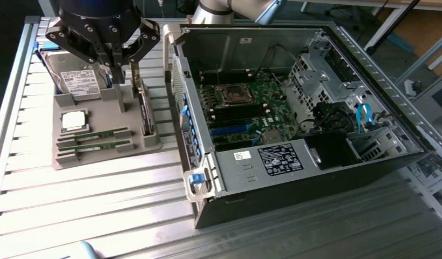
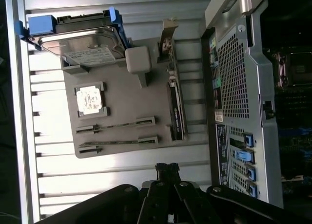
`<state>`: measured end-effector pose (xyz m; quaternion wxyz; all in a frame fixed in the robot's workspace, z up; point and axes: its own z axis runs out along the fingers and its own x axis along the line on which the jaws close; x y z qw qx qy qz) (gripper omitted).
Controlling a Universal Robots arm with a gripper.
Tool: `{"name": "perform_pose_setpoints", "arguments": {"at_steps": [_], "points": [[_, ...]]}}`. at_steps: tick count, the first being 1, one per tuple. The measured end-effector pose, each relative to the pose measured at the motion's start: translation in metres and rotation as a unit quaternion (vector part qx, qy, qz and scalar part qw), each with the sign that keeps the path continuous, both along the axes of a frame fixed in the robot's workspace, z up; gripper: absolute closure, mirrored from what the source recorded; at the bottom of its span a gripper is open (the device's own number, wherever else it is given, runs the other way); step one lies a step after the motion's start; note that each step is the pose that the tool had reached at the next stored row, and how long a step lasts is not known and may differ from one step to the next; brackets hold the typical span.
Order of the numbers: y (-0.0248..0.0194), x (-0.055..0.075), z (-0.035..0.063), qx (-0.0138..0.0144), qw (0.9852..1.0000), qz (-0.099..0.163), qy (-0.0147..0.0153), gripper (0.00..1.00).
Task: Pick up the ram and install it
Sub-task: 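Reach for the ram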
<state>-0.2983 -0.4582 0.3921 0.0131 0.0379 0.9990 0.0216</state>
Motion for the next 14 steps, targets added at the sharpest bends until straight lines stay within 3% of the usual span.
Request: {"name": "perform_pose_setpoints", "arguments": {"at_steps": [14], "points": [[-0.0157, -0.003, 0.0000, 0.0000, 1.0000, 0.000, 0.0000, 0.89]]}}
